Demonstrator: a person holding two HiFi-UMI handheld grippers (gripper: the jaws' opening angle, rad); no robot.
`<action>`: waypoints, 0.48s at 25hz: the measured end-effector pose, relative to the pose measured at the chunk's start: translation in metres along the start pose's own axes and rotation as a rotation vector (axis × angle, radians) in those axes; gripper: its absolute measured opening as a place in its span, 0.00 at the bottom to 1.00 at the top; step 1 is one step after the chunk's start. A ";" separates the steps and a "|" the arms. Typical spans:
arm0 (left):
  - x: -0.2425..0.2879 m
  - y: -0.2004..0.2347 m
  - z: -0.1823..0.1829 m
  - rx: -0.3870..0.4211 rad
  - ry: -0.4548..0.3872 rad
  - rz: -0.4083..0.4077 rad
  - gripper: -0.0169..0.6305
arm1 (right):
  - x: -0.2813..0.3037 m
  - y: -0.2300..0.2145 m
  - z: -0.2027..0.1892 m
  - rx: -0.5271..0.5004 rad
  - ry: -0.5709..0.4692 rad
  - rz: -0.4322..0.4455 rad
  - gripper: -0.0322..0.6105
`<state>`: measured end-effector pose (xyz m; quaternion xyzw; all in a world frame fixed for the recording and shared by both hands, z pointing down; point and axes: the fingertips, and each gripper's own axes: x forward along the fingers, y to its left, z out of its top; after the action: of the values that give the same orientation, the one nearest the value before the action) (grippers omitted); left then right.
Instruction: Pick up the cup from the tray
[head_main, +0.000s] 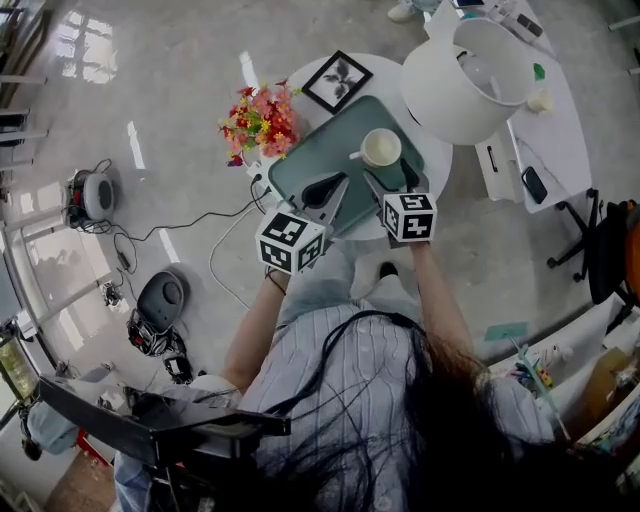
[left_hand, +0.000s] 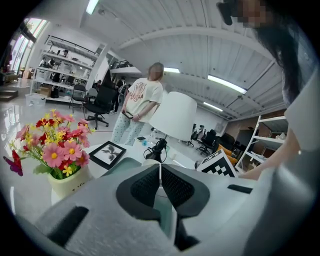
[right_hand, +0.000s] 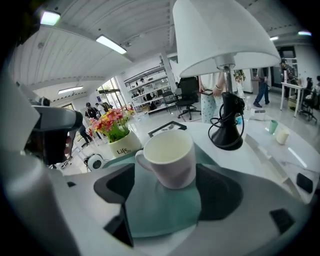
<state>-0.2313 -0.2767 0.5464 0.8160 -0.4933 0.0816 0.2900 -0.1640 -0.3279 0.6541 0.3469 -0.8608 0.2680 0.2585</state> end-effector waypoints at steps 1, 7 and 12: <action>0.000 0.003 -0.001 -0.001 0.005 -0.001 0.05 | 0.004 -0.001 -0.001 -0.002 0.005 -0.003 0.60; -0.002 0.014 -0.003 -0.006 0.033 -0.005 0.05 | 0.024 -0.009 -0.004 0.002 0.041 -0.026 0.62; -0.002 0.028 -0.005 -0.018 0.044 0.010 0.05 | 0.037 -0.013 -0.007 -0.030 0.062 -0.046 0.62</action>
<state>-0.2551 -0.2821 0.5604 0.8091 -0.4915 0.0965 0.3075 -0.1757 -0.3486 0.6867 0.3540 -0.8482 0.2596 0.2962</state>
